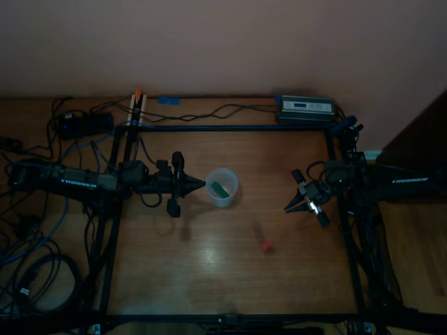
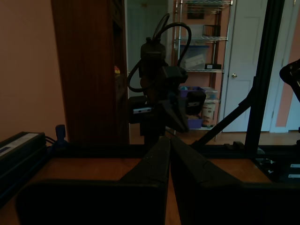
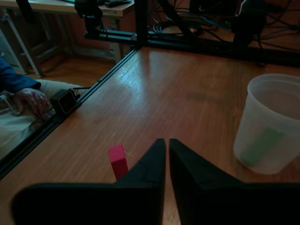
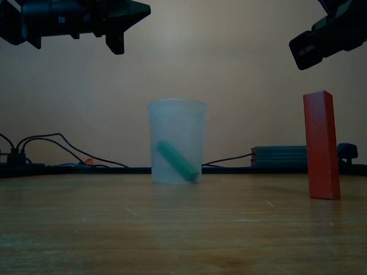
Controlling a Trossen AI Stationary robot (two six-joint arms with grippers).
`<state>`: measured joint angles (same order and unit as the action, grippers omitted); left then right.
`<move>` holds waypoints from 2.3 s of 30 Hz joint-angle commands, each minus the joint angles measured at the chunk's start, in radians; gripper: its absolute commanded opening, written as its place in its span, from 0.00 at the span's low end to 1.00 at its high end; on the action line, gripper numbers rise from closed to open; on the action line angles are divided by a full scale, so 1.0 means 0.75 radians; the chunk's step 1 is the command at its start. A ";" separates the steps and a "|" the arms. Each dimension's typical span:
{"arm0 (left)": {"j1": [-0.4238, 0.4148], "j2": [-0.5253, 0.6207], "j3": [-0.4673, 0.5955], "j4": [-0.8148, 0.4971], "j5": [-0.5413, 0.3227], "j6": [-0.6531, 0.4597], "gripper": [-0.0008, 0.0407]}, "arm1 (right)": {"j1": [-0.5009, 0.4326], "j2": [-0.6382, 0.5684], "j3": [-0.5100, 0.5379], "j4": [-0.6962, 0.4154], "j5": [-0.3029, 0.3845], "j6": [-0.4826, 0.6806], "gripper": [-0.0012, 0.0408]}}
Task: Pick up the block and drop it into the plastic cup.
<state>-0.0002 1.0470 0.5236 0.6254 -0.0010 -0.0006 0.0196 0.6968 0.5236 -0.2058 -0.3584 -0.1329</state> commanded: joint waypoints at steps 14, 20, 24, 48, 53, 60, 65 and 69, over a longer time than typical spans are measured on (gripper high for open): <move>0.000 0.000 0.001 -0.001 0.001 0.000 0.02 | 0.000 0.053 0.000 0.015 0.061 0.084 0.81; 0.000 0.000 0.001 0.001 0.001 0.001 0.02 | 0.000 0.116 -0.001 0.018 0.074 0.071 0.68; 0.000 0.000 0.001 0.001 0.001 0.000 0.02 | 0.000 0.109 -0.001 0.016 0.073 0.042 0.55; 0.000 0.000 0.001 0.001 0.000 0.000 0.02 | 0.059 0.132 -0.001 -0.084 0.080 0.043 0.73; 0.000 0.000 0.001 0.001 0.001 0.000 0.02 | 0.086 0.189 -0.001 -0.090 0.084 0.002 0.64; 0.000 0.000 0.001 0.001 0.001 0.001 0.02 | 0.125 0.303 -0.001 -0.084 0.086 -0.032 0.57; 0.000 0.000 0.001 0.000 0.001 0.001 0.02 | 0.151 0.373 -0.001 -0.075 0.091 -0.032 0.59; 0.000 0.000 0.001 0.001 0.000 0.000 0.02 | 0.156 0.406 -0.001 -0.049 0.092 -0.027 0.63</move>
<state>-0.0002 1.0470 0.5236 0.6254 -0.0010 -0.0002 0.1352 0.9939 0.5236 -0.2504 -0.2901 -0.1562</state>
